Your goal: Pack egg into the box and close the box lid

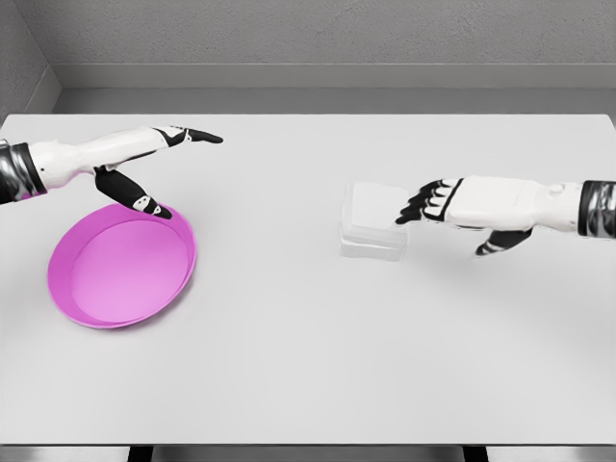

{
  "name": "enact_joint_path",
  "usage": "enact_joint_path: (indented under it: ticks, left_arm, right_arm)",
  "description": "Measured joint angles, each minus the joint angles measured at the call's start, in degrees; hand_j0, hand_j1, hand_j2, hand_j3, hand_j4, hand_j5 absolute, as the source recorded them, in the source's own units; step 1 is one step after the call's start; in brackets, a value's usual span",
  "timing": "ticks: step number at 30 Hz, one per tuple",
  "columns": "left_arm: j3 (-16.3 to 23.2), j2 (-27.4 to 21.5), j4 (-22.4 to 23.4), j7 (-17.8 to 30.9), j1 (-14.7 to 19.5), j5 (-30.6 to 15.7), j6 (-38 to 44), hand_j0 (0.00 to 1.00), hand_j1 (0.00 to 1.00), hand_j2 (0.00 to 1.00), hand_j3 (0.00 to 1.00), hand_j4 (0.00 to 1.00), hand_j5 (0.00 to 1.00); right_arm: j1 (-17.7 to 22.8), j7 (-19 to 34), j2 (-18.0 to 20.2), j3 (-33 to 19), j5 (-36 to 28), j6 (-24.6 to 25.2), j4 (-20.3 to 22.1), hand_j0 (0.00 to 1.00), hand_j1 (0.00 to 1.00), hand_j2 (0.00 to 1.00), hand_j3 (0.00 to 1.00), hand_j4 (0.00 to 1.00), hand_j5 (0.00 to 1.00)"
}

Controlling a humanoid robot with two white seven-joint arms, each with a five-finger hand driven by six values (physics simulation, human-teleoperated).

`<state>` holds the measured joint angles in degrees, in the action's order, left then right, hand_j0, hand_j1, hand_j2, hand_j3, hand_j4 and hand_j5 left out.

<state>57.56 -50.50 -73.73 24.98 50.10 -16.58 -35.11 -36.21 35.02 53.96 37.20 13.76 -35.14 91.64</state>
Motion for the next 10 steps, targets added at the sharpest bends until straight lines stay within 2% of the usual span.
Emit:
enact_joint_path:
  ticks: [3,5,7,8,10]
  left_arm:
    - [-0.02,-0.04,0.0,0.16,-0.09,0.21,0.0,1.0,1.0,1.0,1.0,1.0,1.0]
    - [-0.22,-0.12,-0.03,0.22,-1.84,0.34,-0.03,1.0,1.0,1.0,1.0,1.0,1.0]
    - [-2.18,-0.92,-0.22,0.25,-5.89,0.46,-0.05,1.0,1.0,1.0,1.0,1.0,1.0]
    - [-3.45,-1.21,-0.49,0.26,-6.77,0.48,-0.05,1.0,1.0,1.0,1.0,1.0,1.0]
    - [-5.15,-1.96,-0.85,0.25,-6.85,0.37,-0.02,1.0,1.0,1.0,1.0,1.0,1.0]
  right_arm:
    - [0.35,0.0,4.01,-2.04,-2.67,0.0,-1.83,1.0,1.0,1.0,1.0,1.0,1.0]
    - [0.52,0.0,6.28,-2.93,-3.94,0.0,-4.69,1.0,1.0,1.0,1.0,1.0,1.0]
    - [1.14,0.01,7.39,-3.33,-4.52,-0.02,-6.7,1.0,1.0,1.0,1.0,1.0,1.0]
    - [2.55,0.01,7.7,-3.41,-4.65,-0.03,-7.31,1.0,1.0,1.0,1.0,1.0,1.0]
    - [2.81,0.01,8.08,-3.6,-4.84,-0.02,-8.17,1.0,1.0,1.0,1.0,1.0,1.0]
